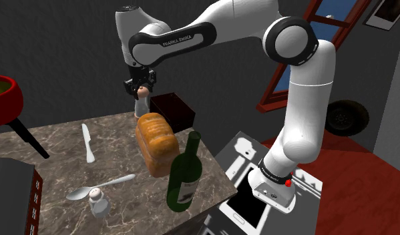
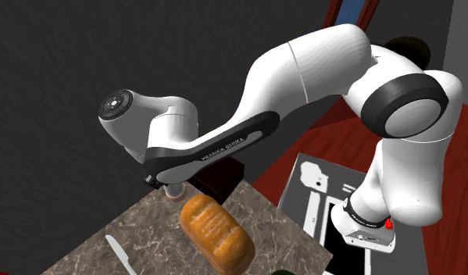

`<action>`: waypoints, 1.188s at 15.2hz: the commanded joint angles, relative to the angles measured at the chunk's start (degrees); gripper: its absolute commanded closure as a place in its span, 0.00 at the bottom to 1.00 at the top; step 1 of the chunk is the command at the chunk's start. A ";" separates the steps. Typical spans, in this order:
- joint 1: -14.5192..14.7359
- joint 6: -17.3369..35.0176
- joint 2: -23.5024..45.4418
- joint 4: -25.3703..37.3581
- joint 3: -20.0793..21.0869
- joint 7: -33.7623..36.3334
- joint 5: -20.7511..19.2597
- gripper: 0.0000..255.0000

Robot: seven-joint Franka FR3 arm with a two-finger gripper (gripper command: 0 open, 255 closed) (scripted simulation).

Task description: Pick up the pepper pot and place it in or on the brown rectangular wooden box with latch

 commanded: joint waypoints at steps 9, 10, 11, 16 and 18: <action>0.07 -5.24 -1.60 3.80 0.37 -1.29 0.95 1.00; 0.09 -5.92 -1.75 4.36 0.40 -1.45 1.04 1.00; 0.11 -6.61 -1.89 4.93 0.43 -1.60 1.13 1.00; 0.27 -10.13 -2.38 8.07 0.58 -2.34 1.49 1.00; 0.37 -11.59 -2.48 9.46 0.62 -2.63 1.60 1.00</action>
